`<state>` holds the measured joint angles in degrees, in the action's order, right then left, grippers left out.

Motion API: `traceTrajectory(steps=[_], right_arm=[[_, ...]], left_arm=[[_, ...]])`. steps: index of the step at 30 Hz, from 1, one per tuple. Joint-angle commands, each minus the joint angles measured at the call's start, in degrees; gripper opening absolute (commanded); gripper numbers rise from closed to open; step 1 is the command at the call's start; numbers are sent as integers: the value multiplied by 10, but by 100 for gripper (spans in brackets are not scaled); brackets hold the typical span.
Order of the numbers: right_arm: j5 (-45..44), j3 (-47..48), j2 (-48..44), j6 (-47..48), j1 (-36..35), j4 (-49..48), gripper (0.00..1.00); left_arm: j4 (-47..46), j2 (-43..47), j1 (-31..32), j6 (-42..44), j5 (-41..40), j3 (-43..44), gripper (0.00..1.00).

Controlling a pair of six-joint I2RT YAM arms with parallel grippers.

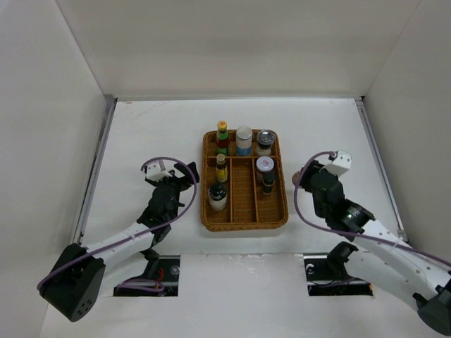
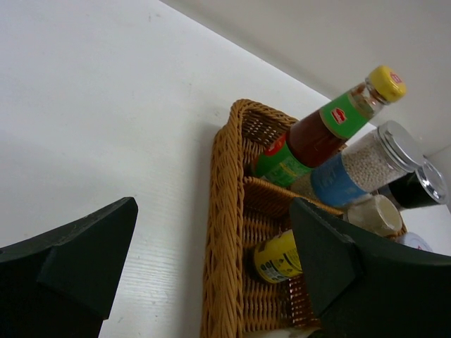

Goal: Organize the condiment bottles

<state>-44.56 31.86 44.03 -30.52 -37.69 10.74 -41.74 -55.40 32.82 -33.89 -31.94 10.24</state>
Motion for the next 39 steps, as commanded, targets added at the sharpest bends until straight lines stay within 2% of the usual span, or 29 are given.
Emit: traceTrajectory(steps=[1,6,11,15,21,27,29,30,32,35,39], right_arm=[[4,18,-32,-40,-57,131,41],[35,38,-17,-75,-160,189,40],[27,46,-9,-75,-244,134,40],[34,46,5,-54,-256,88,40],[56,-5,43,-43,-256,22,41],[61,-24,90,-25,-256,-36,43],[55,-25,95,-23,-258,-34,47],[57,-27,93,-23,-258,-36,54],[59,-28,81,-20,-261,-36,76],[51,-22,47,-11,-264,-27,98],[47,-9,-15,5,-269,-15,100]], left_arm=[[-23,1,-19,-6,8,14,91],[-21,-8,-35,-7,6,19,92],[-20,-20,-39,-7,0,24,92],[2,-16,-37,-7,-14,30,100],[61,-6,-37,-9,-39,50,100],[109,3,-35,-28,-28,71,100],[133,5,-39,-38,-28,81,100],[149,6,-41,-42,-27,87,100],[183,12,-42,-48,-29,101,100],[220,13,-44,-50,-32,120,100],[266,6,-46,-53,-40,145,100]])
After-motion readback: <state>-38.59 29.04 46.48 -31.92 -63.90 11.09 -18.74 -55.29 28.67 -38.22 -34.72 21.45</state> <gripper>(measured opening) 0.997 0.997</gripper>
